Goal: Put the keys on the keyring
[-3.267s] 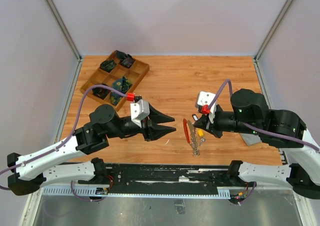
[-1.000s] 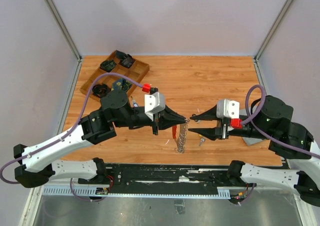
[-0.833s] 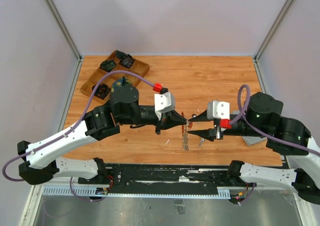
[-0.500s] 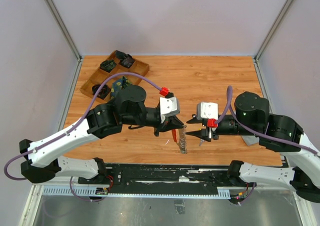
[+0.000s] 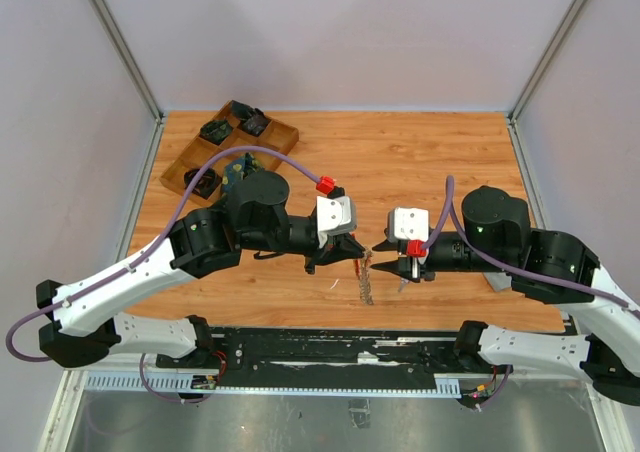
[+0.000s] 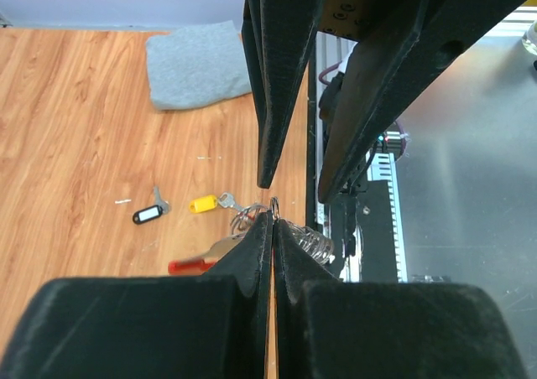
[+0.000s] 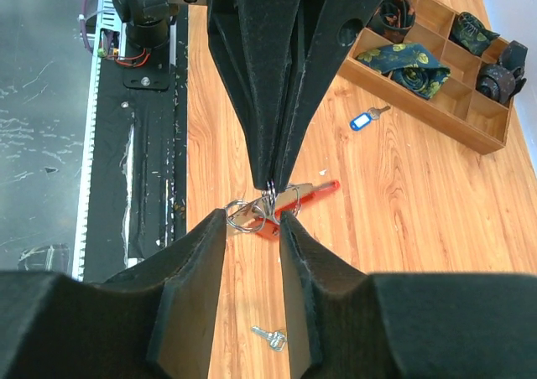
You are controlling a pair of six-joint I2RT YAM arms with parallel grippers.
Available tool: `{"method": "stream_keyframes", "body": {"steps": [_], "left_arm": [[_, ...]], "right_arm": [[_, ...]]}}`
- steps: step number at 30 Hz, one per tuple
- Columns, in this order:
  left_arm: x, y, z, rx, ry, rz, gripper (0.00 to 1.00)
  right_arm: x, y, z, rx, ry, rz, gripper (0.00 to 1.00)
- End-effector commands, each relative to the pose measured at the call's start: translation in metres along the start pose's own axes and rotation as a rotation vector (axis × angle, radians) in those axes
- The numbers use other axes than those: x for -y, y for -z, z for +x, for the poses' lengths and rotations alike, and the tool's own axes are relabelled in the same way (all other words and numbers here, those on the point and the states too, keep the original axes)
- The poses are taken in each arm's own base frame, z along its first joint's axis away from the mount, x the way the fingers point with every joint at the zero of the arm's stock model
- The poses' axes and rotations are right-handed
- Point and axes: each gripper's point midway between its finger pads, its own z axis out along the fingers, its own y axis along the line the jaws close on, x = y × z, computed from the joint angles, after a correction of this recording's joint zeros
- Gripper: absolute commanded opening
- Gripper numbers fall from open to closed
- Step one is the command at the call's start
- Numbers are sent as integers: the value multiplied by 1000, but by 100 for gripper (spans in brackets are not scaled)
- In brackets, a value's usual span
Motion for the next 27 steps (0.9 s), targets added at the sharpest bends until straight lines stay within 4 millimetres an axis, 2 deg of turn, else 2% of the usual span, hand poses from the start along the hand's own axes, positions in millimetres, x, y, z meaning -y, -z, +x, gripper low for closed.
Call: {"method": "stream_keyframes", "body": {"steps": [1,14,22,27], "left_arm": [[5,8,-24,76,-39,16,0],[12,11,-26,96,-52,49,1],[11,10,-27,100,-54,50,0],[11,11,-29,107,-54,48,1]], "right_arm": [[3,-2,-2,14,-5,13,32],[6,-8,-1,9,-15,18,32],[3,-10,-5,29,-28,-1,19],[2,-10,-8,40,-32,-5,16]]}}
